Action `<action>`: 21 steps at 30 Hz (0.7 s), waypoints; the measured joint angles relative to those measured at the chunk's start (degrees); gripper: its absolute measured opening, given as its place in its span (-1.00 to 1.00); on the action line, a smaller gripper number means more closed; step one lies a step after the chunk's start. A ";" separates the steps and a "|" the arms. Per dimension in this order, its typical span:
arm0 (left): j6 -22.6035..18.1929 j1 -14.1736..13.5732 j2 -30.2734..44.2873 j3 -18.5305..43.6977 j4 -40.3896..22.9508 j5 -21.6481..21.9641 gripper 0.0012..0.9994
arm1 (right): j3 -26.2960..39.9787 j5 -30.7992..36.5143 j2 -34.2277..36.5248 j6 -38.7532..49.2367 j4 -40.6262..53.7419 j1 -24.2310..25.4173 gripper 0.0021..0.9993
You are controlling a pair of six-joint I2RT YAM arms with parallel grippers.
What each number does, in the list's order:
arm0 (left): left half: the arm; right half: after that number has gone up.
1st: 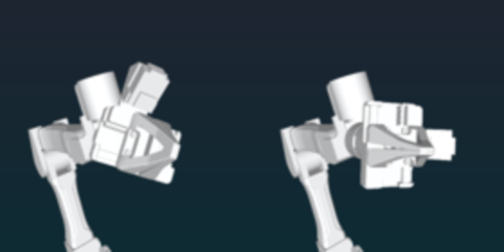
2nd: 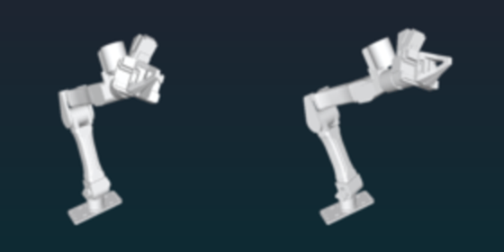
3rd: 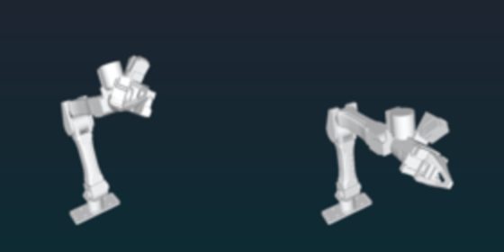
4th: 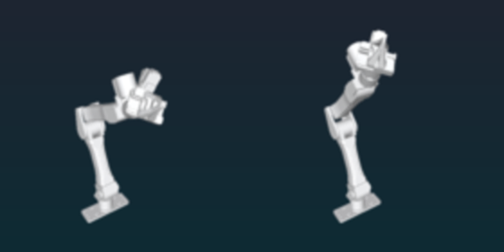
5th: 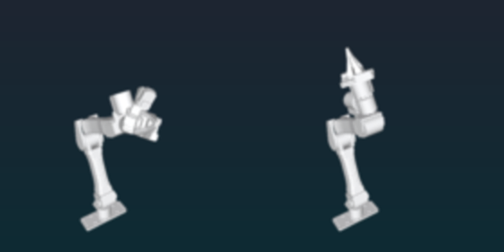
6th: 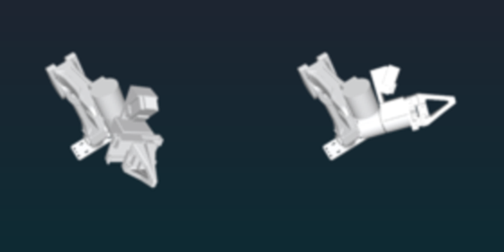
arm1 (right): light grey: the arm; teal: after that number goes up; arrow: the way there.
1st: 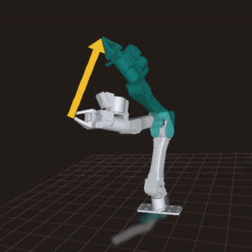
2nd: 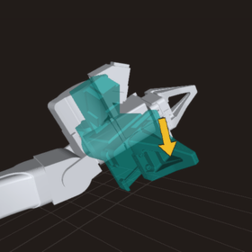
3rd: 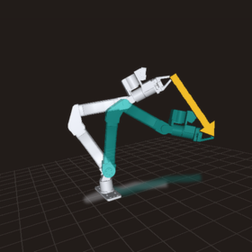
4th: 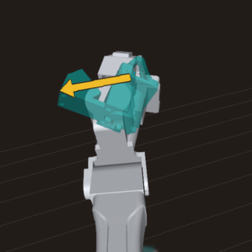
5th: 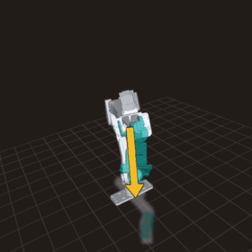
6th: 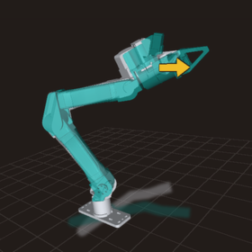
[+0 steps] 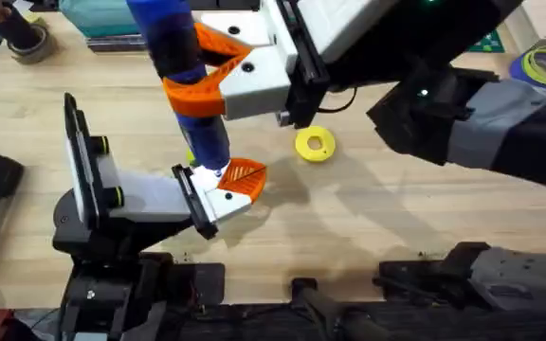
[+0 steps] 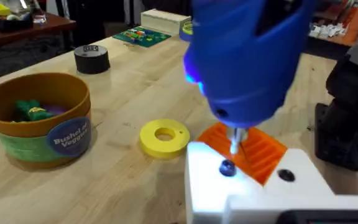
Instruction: Pick up the gripper from the table and insert it into the empty holder that is missing its gripper. Then pick up a screw, insert it into the mounting hole, and use the screwdriver to tighten it. Finally, clean up the table by picking up the vegetable and placing it into the bucket.
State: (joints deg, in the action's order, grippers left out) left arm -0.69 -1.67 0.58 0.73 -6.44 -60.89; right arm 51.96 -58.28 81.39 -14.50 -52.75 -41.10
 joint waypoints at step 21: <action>0.00 0.00 0.00 0.00 0.00 -0.01 -0.97 | 0.00 0.15 0.65 0.02 -0.04 -0.11 -0.95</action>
State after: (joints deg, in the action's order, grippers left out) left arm -0.69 -1.68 0.58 0.73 -6.44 -60.90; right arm 51.96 -58.13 82.04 -14.48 -52.80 -41.21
